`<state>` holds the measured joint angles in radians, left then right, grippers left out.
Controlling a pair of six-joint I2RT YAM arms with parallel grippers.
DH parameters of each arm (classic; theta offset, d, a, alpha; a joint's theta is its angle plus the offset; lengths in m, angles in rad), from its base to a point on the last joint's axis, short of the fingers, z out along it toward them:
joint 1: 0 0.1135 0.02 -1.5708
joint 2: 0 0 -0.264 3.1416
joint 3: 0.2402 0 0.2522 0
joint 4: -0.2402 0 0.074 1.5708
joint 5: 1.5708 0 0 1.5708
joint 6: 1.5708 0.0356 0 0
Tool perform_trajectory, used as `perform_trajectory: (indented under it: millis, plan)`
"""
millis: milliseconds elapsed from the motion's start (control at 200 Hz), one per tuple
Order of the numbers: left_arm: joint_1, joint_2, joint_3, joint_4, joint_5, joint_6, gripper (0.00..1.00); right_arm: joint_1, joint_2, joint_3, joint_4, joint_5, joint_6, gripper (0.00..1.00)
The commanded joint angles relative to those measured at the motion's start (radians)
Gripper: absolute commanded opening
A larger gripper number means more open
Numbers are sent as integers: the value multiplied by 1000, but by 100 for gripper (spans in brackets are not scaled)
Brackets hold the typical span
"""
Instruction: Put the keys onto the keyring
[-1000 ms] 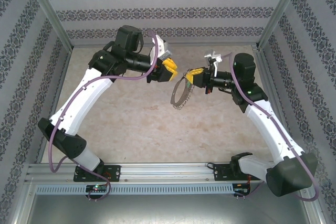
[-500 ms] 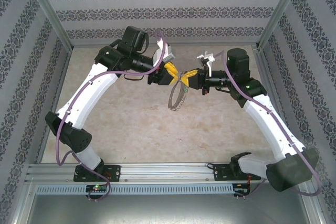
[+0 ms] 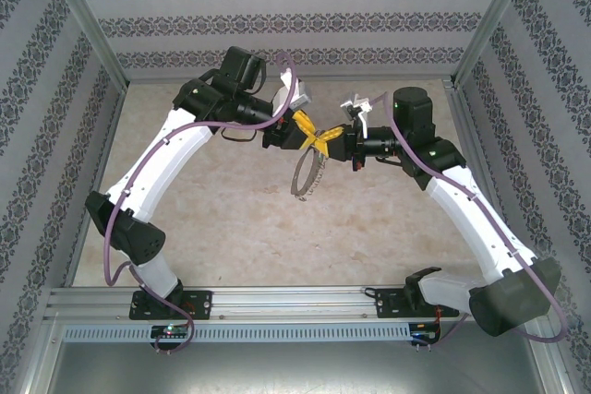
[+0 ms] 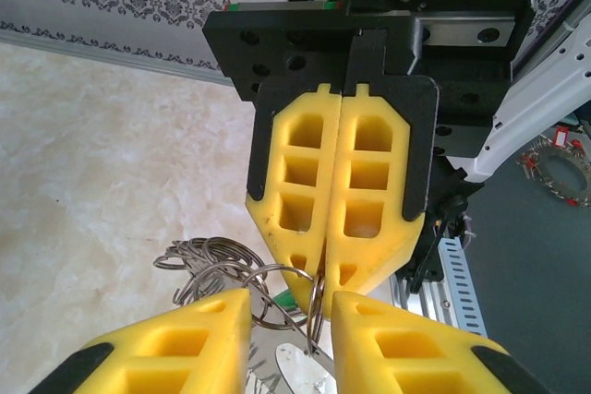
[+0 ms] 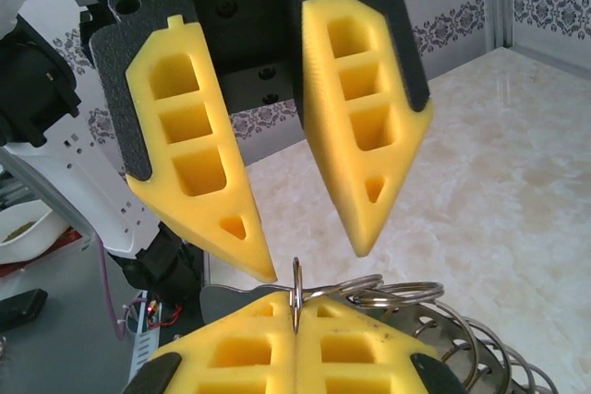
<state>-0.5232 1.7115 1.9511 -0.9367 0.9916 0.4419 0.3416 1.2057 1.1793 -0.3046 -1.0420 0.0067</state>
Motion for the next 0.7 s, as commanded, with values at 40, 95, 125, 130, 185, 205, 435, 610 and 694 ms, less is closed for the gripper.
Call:
perform_trajectory:
  millis: [40, 95, 125, 130, 185, 205, 435, 610, 694]
  plan:
    - [3, 20, 30, -46, 38, 24, 26, 15, 0, 29, 16, 2, -27, 0]
    - [3, 25, 32, -57, 39, 31, 26, 15, 0, 29, 15, 3, -28, 0]
    - [3, 26, 34, -63, 42, 33, 26, 15, 0, 28, 15, 5, -28, 0]
    - [3, 26, 34, -65, 42, 33, 26, 15, 1, 29, 16, 5, -28, 0]
    - [2, 30, 35, -78, 44, 39, 26, 14, 2, 28, 15, 8, -30, 0]
    - [2, 31, 35, -81, 45, 41, 26, 15, 2, 29, 14, 10, -33, 0]
    - [0, 45, 35, -103, 69, 52, 24, 14, 6, 29, 21, 14, -34, 0]
    - [-6, 66, 51, -140, 98, 78, 10, 14, 9, 28, 28, 18, -31, 0]
    - [-12, 79, 60, -165, 108, 94, 1, 14, 12, 28, 31, 23, -29, 0]
